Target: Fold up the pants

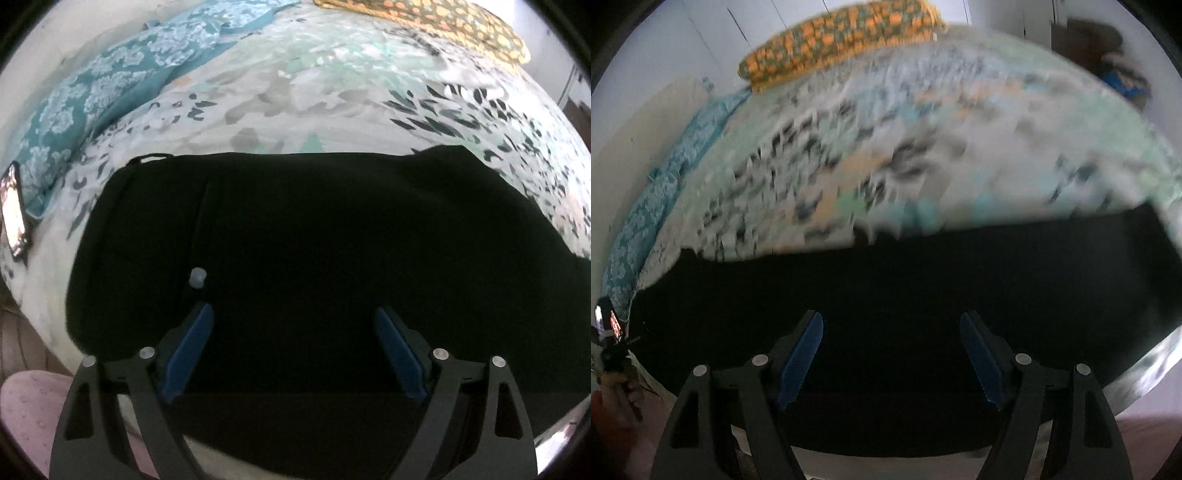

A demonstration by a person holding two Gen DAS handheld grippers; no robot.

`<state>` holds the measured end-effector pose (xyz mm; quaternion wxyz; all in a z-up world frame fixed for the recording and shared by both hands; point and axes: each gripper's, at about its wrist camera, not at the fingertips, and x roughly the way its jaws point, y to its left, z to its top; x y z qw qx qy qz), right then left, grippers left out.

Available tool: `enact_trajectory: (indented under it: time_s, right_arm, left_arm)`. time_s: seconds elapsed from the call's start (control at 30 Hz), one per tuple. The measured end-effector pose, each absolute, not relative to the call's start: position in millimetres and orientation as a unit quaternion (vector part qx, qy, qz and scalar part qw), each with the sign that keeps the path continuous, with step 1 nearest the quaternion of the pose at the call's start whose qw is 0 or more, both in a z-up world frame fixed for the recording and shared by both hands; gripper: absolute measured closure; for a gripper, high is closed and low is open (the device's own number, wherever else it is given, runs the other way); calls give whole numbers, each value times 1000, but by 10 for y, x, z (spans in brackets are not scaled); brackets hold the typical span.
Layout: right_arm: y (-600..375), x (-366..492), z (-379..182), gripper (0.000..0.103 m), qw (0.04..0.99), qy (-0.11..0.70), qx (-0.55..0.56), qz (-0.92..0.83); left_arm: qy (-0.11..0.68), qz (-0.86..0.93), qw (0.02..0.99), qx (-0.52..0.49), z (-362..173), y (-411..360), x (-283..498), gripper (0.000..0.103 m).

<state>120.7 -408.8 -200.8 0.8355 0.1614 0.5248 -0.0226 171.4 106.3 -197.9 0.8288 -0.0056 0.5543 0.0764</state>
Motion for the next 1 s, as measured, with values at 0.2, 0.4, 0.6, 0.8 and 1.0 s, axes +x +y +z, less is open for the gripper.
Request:
enact_trajectory:
  time_s: [0.2,0.4,0.6,0.8,1.0]
  right_arm:
    - [-4030,1244,-2133,19,830,539,143,-18]
    - [-3922,1216,-2184,8,839,532,112,-2]
    - [-3775,1216,-2251,0,841,538,59,-4]
    - [-3798,1214,-2263,0,842,537,61,-4]
    - [-3780,1206,-2263,0,843,534,58,-6]
  left_arm:
    - [478,-21,878,-10,-1519,711,1696,9]
    - [493,-85,866,-1,-1632,301,2344,9]
    - [557,-28,830,-6,-2145,292,2797,7]
    - [552,0,834,25,-2073,301,2834,2]
    - [524,-24,851,-12,-1794,572,2482,2]
